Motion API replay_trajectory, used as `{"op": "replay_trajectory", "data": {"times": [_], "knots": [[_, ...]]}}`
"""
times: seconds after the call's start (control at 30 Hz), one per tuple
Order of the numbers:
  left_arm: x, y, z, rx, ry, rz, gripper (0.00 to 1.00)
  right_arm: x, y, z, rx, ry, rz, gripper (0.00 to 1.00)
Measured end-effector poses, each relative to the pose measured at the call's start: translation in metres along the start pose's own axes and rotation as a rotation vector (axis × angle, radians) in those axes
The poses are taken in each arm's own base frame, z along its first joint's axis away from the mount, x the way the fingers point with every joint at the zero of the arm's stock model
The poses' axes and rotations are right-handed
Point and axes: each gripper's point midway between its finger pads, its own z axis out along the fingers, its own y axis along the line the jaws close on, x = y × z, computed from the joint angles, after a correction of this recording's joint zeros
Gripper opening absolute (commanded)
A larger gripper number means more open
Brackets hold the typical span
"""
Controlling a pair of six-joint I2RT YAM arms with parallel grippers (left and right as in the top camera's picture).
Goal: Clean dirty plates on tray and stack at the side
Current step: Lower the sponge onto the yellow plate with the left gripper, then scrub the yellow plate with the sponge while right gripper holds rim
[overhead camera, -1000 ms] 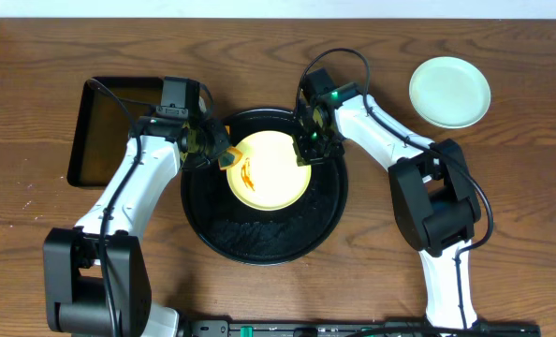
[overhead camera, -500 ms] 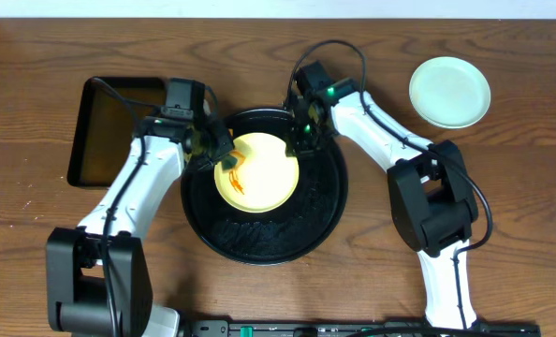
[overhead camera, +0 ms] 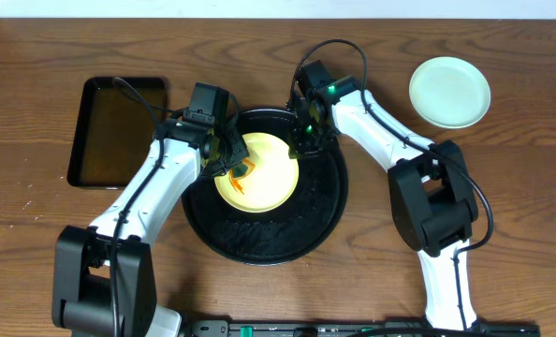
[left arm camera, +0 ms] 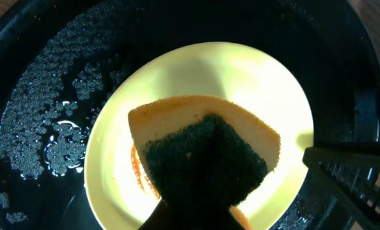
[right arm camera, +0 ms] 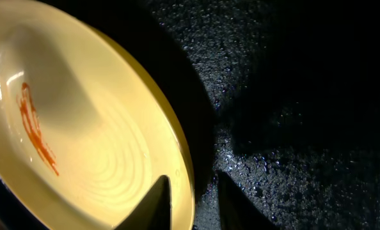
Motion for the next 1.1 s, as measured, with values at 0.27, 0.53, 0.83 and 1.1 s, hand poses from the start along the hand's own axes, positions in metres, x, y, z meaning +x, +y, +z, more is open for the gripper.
{"op": "replay_trajectory", "data": {"times": [0.27, 0.53, 0.83, 1.1], "knots": [[0.000, 0.003, 0.001, -0.011, -0.002, -0.001, 0.08, 0.009, 0.006, 0.021, 0.027, 0.037, -0.012, 0.08], [0.000, 0.003, 0.001, -0.012, -0.003, -0.001, 0.08, 0.000, 0.009, 0.022, 0.018, 0.001, -0.011, 0.01], [-0.003, 0.000, 0.001, -0.002, -0.015, -0.013, 0.07, -0.017, 0.004, 0.019, 0.018, -0.063, -0.007, 0.01], [-0.018, -0.012, 0.026, 0.035, -0.057, -0.015, 0.07, -0.019, 0.000, 0.018, 0.020, -0.066, 0.001, 0.01]]}}
